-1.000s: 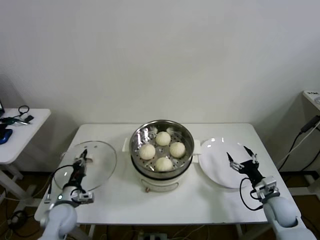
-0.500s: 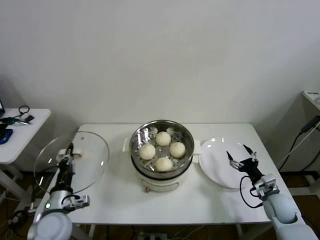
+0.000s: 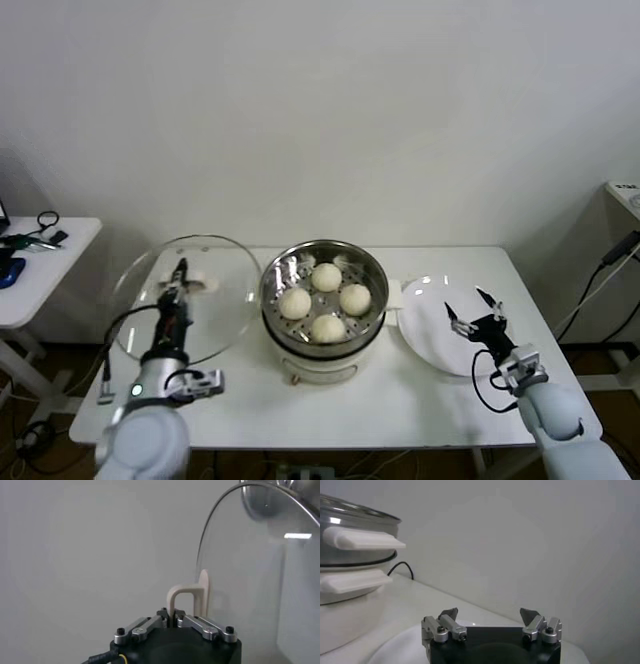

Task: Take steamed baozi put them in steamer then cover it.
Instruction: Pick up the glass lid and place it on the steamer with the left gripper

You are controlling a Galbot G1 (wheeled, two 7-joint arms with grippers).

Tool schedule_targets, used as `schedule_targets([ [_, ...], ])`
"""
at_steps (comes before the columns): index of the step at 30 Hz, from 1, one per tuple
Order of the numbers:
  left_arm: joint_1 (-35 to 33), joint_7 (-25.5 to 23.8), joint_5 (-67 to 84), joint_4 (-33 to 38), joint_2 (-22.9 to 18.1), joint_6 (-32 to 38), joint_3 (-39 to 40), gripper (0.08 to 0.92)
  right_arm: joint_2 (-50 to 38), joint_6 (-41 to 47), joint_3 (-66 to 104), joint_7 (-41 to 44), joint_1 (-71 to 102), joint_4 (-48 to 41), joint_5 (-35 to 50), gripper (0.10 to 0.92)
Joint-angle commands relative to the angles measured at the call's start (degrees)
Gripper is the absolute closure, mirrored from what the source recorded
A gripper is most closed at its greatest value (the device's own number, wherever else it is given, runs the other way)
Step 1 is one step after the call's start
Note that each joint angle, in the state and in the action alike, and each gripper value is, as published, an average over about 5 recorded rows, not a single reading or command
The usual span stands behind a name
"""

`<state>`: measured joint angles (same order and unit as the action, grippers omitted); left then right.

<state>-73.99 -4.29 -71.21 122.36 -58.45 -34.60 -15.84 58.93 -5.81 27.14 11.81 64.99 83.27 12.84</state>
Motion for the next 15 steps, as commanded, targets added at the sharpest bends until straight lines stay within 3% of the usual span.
schedule_targets([
  [1, 18.7, -16.7, -10.8, -1.4, -7.8, -8.3, 20.7, 0.852, 0.0, 0.0, 0.0, -0.1, -0.7, -1.1, -0.6, 0.203],
  [10, 23.8, -16.8, -16.6, -9.1, -19.3, -10.4, 26.4, 0.852, 0.4, -0.4, 1.6, -0.1, 0.0, -1.6, -1.1, 0.203],
  [15, 24.1, -16.9, -19.3, -12.8, -23.6, -10.4, 28.4, 0.852, 0.5, -0.8, 2.1, -0.1, 0.2, -2.0, -1.5, 0.203],
])
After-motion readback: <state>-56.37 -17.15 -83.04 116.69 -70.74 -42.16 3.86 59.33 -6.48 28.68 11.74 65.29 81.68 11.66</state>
